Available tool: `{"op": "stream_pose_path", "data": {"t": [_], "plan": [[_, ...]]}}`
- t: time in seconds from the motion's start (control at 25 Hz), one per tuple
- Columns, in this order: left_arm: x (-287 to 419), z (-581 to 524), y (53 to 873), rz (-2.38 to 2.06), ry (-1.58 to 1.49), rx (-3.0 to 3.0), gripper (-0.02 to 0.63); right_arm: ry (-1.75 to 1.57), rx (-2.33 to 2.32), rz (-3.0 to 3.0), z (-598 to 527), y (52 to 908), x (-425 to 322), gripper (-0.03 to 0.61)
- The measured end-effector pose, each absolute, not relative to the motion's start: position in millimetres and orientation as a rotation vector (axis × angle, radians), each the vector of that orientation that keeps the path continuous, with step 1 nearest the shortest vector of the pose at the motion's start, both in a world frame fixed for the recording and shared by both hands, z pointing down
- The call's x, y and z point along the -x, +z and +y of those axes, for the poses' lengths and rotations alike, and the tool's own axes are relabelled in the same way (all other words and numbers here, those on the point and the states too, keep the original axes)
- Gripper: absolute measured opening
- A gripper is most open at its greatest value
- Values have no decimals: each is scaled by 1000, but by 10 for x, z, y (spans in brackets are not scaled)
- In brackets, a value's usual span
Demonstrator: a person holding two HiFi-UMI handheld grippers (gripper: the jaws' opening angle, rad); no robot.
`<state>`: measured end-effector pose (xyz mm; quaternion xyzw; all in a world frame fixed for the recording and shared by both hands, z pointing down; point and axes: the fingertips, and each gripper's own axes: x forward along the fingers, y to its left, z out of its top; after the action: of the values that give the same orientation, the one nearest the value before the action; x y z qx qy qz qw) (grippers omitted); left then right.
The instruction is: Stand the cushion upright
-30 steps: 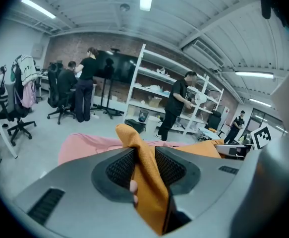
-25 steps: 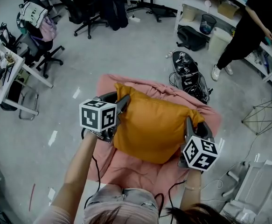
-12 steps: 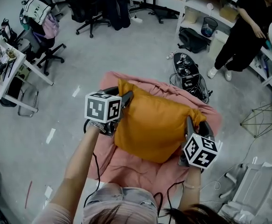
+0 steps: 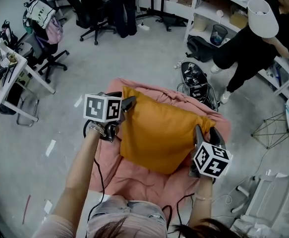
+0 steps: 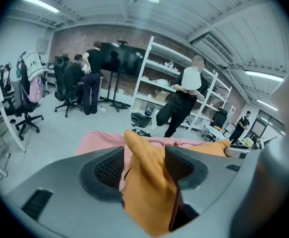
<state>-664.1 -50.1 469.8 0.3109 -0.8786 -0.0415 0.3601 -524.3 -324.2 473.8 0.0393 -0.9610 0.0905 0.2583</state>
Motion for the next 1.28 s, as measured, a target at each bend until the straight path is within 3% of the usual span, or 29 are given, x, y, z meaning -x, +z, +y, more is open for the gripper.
{"op": "stream_pose_path", "data": {"t": [0.48,1.28], "plan": [[6338,-182,4491,-2326,-119,-789,241,211,-136,-2633,-3132,4558,4945,261],[5149,355,4325,-2388,-215,-870,238,215,-166,-2750,-2422,4217,4089,262]]}}
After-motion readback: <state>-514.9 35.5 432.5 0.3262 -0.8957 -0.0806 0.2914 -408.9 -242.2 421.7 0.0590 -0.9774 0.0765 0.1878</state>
